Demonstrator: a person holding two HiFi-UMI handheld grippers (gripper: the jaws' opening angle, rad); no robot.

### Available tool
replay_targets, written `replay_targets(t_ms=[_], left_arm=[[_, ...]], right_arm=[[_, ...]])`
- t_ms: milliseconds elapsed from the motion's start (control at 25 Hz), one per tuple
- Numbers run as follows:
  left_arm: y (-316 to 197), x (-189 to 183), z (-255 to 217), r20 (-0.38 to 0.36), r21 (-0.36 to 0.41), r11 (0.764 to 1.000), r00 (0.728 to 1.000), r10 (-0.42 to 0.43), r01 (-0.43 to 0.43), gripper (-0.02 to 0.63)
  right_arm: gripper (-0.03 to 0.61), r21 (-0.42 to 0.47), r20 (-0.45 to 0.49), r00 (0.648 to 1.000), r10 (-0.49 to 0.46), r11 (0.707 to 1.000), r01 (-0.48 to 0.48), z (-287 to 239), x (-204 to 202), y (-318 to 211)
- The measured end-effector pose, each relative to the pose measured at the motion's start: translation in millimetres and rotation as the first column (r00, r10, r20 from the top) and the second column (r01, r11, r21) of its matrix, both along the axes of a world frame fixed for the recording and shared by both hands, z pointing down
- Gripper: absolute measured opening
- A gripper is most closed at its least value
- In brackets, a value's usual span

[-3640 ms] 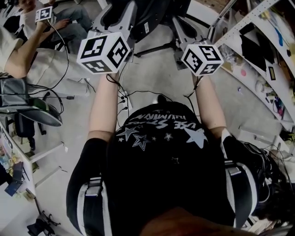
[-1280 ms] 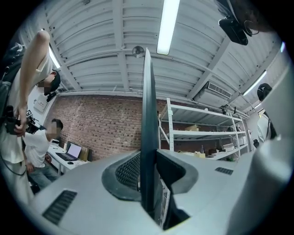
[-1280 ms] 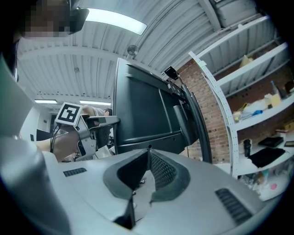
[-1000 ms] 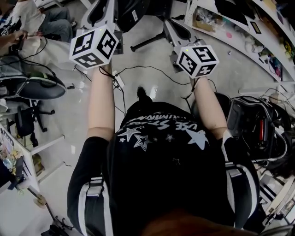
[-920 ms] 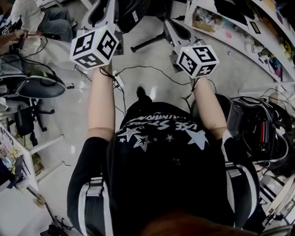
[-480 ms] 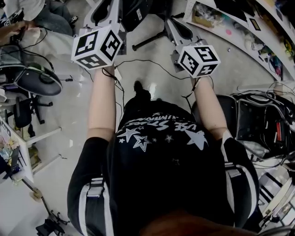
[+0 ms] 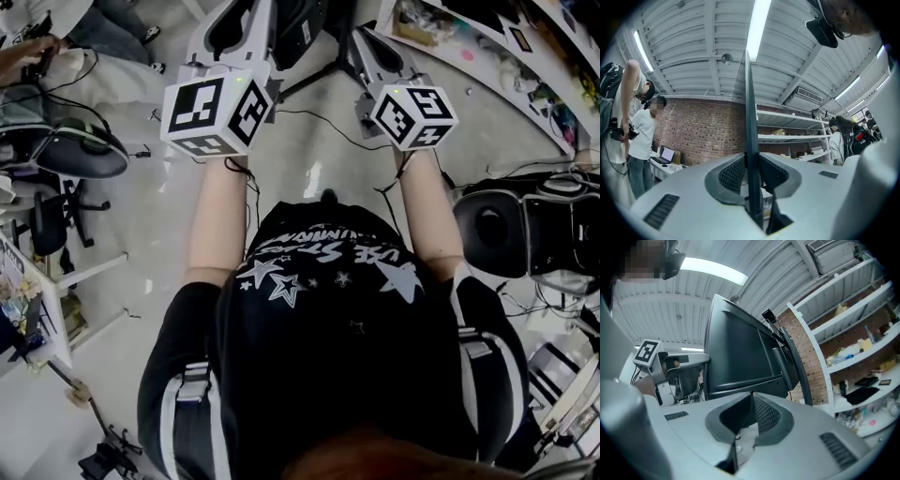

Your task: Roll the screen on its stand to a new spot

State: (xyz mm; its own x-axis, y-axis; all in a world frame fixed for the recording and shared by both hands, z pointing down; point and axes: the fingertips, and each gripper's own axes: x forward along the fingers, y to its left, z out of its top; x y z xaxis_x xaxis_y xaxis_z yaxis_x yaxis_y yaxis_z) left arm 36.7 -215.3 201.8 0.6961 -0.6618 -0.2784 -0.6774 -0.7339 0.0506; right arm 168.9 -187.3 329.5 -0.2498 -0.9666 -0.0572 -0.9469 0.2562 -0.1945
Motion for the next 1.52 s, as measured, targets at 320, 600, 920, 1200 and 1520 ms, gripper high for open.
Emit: replay_targets(t_ms=[320,600,920,1200,1520], left_arm=[[9,-5,1,-0.012,-0.036,0.999,0.999,0.031,-0.032,0.104],[17,-2,0,0.000,-0.032,0.999,0.999,0.042,-0.042,0.104],[18,7,3,0.017,-0.039,0.999,0.999,0.037,-0.037,0.104],[29,-8,4,0.053,0.006,0.999,0.998,-0.033,0.033,0.106],[60,-72,34,-0.009,-0.092,0.995,0.999,-0.041,0.040,0.106]], right_arm=[[0.008,-0.033,0.025,0.996,0.081,0.996,-0.080,9,-9,36],[0.008,-0.065,0.026,0.992,0.123,0.990,-0.122,21,-10,69],[0.008,-0.054,0.021,0.988,0.153,0.987,-0.152,16,5,88],[0.008,-0.043,0.034,0.987,0.159,0.987,-0.158,13,4,106],[0.008,-0.068,0.031,0.988,0.149,0.987,-0.146,25,-34,140]])
